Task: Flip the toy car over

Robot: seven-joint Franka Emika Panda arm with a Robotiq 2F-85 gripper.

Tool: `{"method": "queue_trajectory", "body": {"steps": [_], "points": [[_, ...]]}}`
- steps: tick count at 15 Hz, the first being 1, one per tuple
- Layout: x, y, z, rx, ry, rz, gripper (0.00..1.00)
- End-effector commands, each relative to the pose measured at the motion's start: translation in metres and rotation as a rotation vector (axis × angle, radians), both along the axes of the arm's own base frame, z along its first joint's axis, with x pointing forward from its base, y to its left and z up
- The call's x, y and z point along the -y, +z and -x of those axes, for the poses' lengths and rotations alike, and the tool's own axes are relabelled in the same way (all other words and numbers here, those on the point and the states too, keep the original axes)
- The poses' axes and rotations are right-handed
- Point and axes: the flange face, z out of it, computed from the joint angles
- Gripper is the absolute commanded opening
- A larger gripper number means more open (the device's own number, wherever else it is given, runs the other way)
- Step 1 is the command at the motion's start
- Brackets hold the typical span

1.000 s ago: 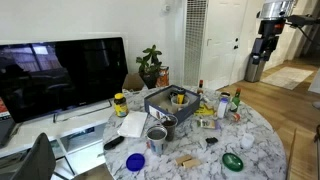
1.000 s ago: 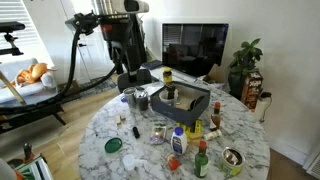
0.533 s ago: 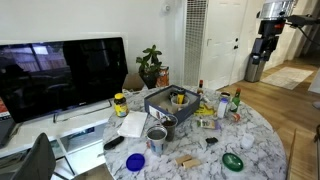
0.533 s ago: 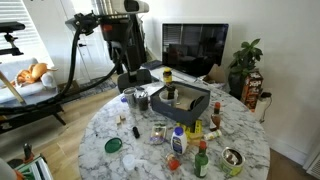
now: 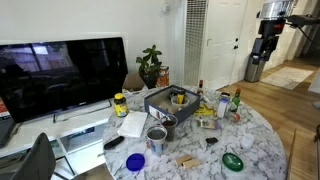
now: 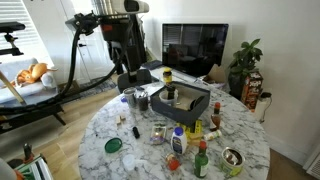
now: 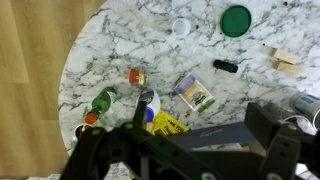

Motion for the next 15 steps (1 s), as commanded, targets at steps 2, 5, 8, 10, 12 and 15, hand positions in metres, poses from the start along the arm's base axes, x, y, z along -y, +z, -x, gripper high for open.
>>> {"method": "queue_trajectory", "body": {"steps": [2, 5, 8, 10, 12, 15], "points": [[0.008, 0.008, -0.002, -0.024, 0.019, 0.005, 1.00], [0.019, 0.027, -0.043, -0.113, 0.177, 0.012, 1.00], [0.000, 0.028, -0.095, -0.129, 0.321, -0.015, 1.00], [0.003, 0.037, -0.073, -0.080, 0.287, 0.006, 1.00], [-0.007, 0.025, -0.102, -0.111, 0.339, 0.001, 1.00], [-0.007, 0.018, -0.114, -0.129, 0.353, -0.001, 1.00]]}}
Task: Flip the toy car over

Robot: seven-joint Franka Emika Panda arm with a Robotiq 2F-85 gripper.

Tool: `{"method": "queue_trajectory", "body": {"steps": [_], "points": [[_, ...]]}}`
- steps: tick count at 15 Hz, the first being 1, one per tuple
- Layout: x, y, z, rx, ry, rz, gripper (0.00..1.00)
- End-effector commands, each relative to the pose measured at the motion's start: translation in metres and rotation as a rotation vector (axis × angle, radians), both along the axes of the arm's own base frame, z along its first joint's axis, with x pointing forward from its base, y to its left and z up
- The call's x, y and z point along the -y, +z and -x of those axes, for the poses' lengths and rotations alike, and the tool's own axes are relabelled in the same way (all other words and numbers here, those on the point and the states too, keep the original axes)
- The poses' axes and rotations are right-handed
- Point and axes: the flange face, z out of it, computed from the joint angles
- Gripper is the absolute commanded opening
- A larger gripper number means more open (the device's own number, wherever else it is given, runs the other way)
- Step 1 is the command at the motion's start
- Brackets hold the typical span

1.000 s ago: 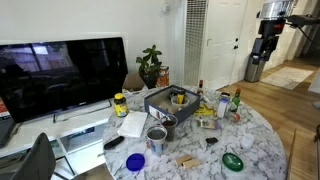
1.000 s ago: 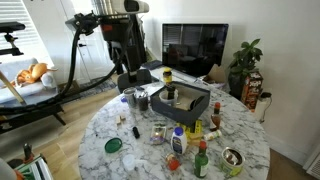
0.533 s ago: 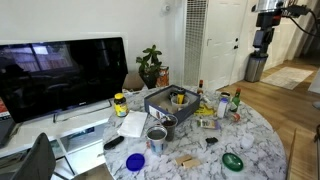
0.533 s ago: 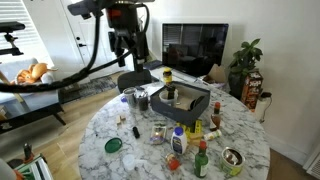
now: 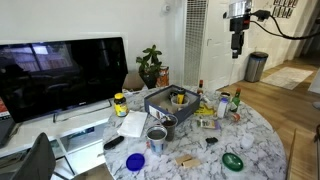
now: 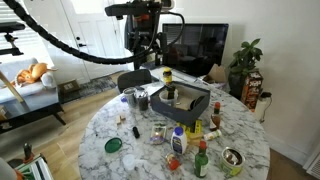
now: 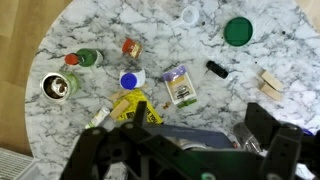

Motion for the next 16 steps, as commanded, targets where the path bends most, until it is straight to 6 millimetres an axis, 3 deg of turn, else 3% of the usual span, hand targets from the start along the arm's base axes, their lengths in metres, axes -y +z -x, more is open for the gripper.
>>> {"method": "queue_trajectory", "body": {"steps": [1, 7, 10, 16], "points": [[0.000, 0.002, 0.000, 0.000, 0.001, 0.000, 1.00], [-0.003, 0.008, -0.001, 0.005, 0.017, 0.014, 1.00], [-0.055, -0.022, -0.015, -0.026, 0.166, 0.012, 1.00], [-0.187, -0.122, -0.012, -0.076, 0.476, -0.106, 1.00]]}}
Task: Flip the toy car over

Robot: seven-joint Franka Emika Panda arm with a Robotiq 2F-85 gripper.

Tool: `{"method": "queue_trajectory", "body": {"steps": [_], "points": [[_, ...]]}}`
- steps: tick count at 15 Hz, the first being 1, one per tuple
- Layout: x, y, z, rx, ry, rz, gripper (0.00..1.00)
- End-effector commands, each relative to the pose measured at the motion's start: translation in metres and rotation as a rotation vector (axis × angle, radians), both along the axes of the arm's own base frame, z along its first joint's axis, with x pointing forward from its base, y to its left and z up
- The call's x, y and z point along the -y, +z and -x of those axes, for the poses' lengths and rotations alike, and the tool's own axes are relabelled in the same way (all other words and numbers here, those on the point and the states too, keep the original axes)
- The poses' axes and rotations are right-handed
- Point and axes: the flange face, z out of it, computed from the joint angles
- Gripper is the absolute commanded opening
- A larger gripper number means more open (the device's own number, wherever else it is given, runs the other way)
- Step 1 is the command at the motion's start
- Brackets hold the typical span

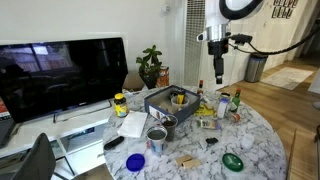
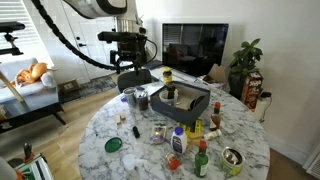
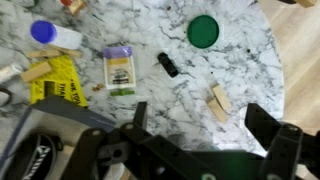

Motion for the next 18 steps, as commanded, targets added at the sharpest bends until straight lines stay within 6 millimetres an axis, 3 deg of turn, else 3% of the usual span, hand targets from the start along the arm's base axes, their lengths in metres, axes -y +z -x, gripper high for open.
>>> {"method": "queue_trajectory", "body": {"steps": [1, 3, 5, 6, 8, 11, 13, 18], "points": [[-0.052, -0.056, 0.010, -0.063, 0.175, -0.062, 1.00], [-0.069, -0.080, 0.017, -0.105, 0.235, -0.067, 1.00], [-0.070, -0.095, 0.016, -0.175, 0.183, -0.034, 1.00], [-0.072, -0.083, 0.016, -0.129, 0.205, -0.035, 1.00], [-0.071, -0.095, 0.015, -0.154, 0.199, -0.033, 1.00], [-0.070, -0.097, 0.014, -0.158, 0.196, -0.033, 1.00], [-0.068, -0.121, 0.008, -0.201, 0.264, -0.095, 1.00], [-0.078, -0.209, 0.004, -0.230, 0.441, -0.110, 1.00]]}}
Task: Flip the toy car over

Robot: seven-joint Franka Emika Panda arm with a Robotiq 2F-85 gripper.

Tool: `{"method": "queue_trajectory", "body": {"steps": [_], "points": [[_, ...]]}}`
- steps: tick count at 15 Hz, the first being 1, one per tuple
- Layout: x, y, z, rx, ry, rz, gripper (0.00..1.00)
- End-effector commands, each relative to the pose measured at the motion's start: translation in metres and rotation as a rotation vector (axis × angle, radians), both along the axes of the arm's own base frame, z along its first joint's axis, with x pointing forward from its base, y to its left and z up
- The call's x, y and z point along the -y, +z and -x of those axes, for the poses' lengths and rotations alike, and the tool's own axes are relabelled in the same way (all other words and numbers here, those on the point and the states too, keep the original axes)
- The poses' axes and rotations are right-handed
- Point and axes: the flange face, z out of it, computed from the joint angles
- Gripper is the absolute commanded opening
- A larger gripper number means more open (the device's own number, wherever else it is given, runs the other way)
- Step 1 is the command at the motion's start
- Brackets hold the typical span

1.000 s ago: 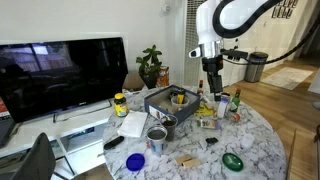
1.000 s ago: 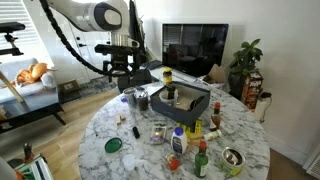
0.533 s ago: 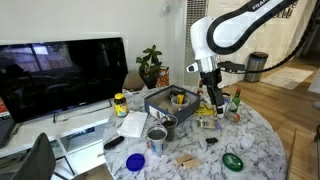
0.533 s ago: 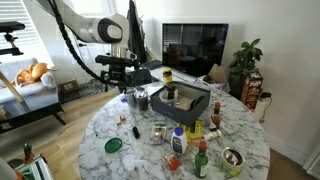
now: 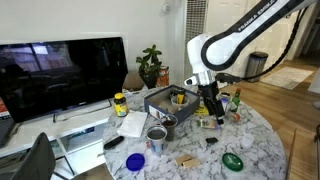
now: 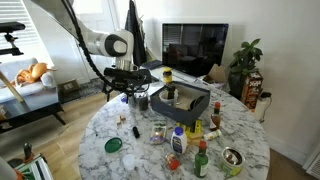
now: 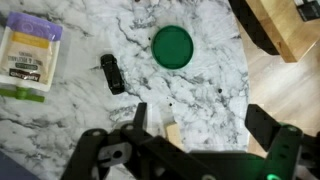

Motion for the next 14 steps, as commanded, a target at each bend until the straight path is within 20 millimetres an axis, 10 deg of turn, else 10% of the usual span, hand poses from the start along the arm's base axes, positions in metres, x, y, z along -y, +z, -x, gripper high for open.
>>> {"method": "queue_trajectory", "body": {"steps": [1, 7, 14], "points": [[-0.012, -0.067, -0.008, -0.004, 0.116, -0.033, 1.00], [-0.021, -0.137, -0.002, 0.003, 0.222, -0.084, 1.00], [-0.017, -0.142, -0.005, -0.003, 0.195, -0.036, 1.00]]}}
